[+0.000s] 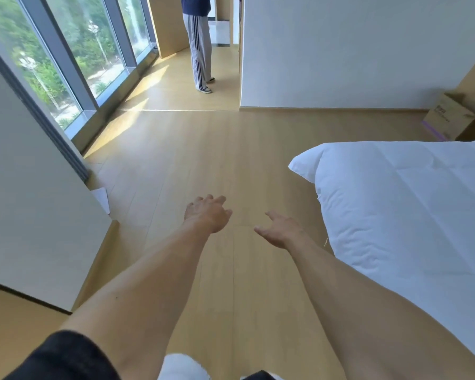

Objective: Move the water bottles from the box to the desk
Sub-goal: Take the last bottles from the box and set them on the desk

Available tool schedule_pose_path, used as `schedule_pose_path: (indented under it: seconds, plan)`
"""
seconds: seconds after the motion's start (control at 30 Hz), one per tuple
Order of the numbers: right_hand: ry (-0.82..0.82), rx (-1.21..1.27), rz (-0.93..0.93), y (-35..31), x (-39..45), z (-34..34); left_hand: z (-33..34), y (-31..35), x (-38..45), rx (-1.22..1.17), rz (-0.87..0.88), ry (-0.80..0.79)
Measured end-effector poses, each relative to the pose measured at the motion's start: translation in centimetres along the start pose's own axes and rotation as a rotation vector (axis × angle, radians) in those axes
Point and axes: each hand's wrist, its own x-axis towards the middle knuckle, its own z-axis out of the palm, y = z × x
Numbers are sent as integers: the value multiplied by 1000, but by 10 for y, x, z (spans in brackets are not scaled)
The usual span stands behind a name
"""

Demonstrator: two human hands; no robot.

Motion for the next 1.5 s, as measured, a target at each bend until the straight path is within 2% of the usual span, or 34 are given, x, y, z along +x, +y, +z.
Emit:
schedule_pose_path:
  seconds: [0.33,0.63,0.87,1.2,1.5]
  plan:
    - [49,14,113,-2,167,-63,-35,21,198,14,111,-6]
    - [82,-24,180,-57,339,-143,-117,15,394,20,192,-18]
    - [93,11,209,-73,438,-192,-152,30,508,39,233,-25]
    - [74,25,187,-55,619,-267,-198,83,689,64,215,-10]
    - [59,48,139,-31,785,-382,-263,165,854,89,160,-20]
